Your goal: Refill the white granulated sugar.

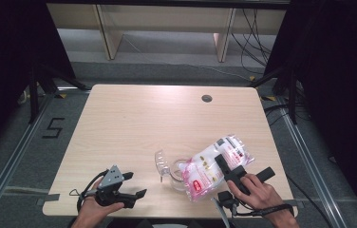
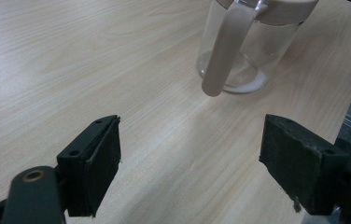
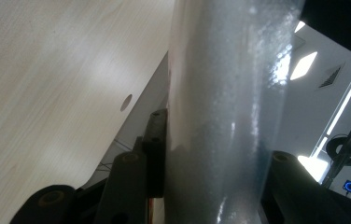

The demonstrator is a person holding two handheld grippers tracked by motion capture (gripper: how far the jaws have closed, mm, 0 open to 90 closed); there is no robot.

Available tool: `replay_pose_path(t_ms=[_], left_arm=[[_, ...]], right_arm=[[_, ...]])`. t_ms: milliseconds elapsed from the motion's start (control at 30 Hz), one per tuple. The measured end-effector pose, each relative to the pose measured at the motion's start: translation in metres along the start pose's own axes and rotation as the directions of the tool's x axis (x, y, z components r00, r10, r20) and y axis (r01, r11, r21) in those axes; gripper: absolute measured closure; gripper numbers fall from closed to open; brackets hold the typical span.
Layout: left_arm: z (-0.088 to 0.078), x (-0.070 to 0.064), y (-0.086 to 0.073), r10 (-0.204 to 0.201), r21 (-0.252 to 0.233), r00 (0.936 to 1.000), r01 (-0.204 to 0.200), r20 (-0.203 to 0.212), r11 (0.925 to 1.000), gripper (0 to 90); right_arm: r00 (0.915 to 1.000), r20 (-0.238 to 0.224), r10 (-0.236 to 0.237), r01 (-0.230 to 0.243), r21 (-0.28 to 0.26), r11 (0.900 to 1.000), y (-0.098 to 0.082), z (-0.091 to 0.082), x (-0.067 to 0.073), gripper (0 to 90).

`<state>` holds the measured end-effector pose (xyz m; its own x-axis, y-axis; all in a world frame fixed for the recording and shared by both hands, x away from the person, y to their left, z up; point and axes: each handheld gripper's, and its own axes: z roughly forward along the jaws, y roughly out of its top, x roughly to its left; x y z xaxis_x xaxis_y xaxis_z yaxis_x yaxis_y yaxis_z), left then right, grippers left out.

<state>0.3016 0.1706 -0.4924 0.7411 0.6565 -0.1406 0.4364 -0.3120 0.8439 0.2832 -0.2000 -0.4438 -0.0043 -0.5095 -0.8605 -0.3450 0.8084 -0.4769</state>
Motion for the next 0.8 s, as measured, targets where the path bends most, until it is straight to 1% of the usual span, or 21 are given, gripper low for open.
replay_pose_path(t_ms=[67,100,133,200,233,333,433,467,500,533,567,600,633,667,700,733,767,800], left_arm=[[0.0,0.0004,0.0001,0.002,0.001,1.0,-0.002,0.005,1.0,19.9],[-0.0004,0.0008,0.0001,0.008,0.006,1.0,-0.008,0.002,1.0,19.8],[-0.0011,0.0012,0.0,0.012,0.019,0.9999,-0.012,-0.005,0.9997,19.9],[-0.0004,0.0002,-0.0002,-0.005,0.01,1.0,0.005,-0.003,0.9999,19.9],[-0.001,0.0011,-0.0001,0.007,0.021,0.9999,-0.006,-0.008,0.9998,19.9],[-0.001,0.001,-0.0002,0.005,0.02,1.0,-0.005,-0.008,0.9998,19.8],[-0.0008,0.0009,-0.0003,0.006,0.016,0.9999,-0.006,-0.01,0.9999,19.8],[-0.0006,0.0005,-0.0003,0.001,0.011,1.0,-0.001,-0.009,0.9999,19.8],[0.0001,-0.0009,-0.0003,-0.016,-0.005,0.9999,0.016,0.001,0.9999,19.9],[0.0003,-0.0004,-0.0004,-0.009,-0.008,0.9999,0.01,0.004,0.9999,19.9],[-0.0003,0.0015,-0.0001,0.015,0.004,0.9999,-0.015,-0.002,0.9999,19.9],[-0.0012,0.0015,0.0002,0.02,0.013,0.9998,-0.02,-0.006,0.9997,19.9],[-0.0005,-0.0002,-0.0005,-0.013,0.003,0.9999,0.013,-0.004,0.9999,19.9],[-0.0005,0.0,-0.0004,-0.009,0.004,0.9999,0.009,-0.004,1.0,19.8],[-0.001,0.001,-0.0003,0.008,0.017,0.9999,-0.007,-0.01,0.9998,19.9],[-0.0009,0.0008,-0.0003,0.005,0.016,0.9999,-0.005,-0.01,0.9999,19.8],[0.0,-0.001,-0.0004,-0.018,-0.005,0.9998,0.018,0.001,0.9998,19.9],[0.0004,-0.0005,-0.0005,-0.012,-0.009,0.9999,0.012,0.004,0.9999,19.9]], right_arm=[[1.0,0.002,-0.006,0.006,-0.003,1.0,-0.0003,0.0001,-0.0003,65.3],[1.0,-0.002,0.008,-0.008,-0.003,1.0,-0.0002,-0.0004,-0.0003,65.5],[1.0,0.0,0.004,-0.004,-0.003,1.0,-0.0002,-0.0006,-0.0003,65.5],[1.0,0.0,0.005,-0.005,-0.002,1.0,-0.0001,-0.001,-0.0005,65.6],[1.0,0.001,0.007,-0.007,-0.001,1.0,-0.0001,-0.0013,-0.0003,65.6],[1.0,0.002,0.009,-0.009,-0.003,1.0,-0.0002,-0.0014,0.0,65.8],[1.0,0.005,-0.001,0.001,-0.007,1.0,-0.0001,-0.0011,0.0007,65.9],[0.9999,0.007,-0.01,0.01,-0.015,1.0,0.0003,-0.0005,-0.0002,66.0],[0.9999,0.005,-0.01,0.01,-0.016,1.0,0.0005,-0.0004,0.0,66.1],[1.0,0.005,-0.006,0.006,-0.015,1.0,0.0007,-0.0005,0.0004,66.4],[1.0,0.003,0.007,-0.007,-0.01,1.0,0.0008,-0.001,0.0014,66.6],[1.0,0.006,-0.004,0.004,-0.015,1.0,0.0007,-0.0009,0.0016,66.8],[0.9999,0.008,-0.009,0.009,-0.018,1.0,0.0006,-0.0007,0.0013,66.9],[0.9999,0.007,-0.009,0.009,-0.018,1.0,0.0009,-0.0007,0.0014,67.2],[0.9999,0.008,-0.011,0.011,-0.017,1.0,0.001,-0.0009,0.0018,67.3],[0.9999,0.007,-0.011,0.011,-0.018,1.0,0.0012,-0.001,0.0018,67.4],[0.9999,0.006,-0.014,0.014,-0.018,1.0,0.0012,-0.0009,0.0015,67.5],[0.9998,0.006,-0.018,0.018,-0.021,1.0,0.0014,-0.0005,0.0015,67.5]])
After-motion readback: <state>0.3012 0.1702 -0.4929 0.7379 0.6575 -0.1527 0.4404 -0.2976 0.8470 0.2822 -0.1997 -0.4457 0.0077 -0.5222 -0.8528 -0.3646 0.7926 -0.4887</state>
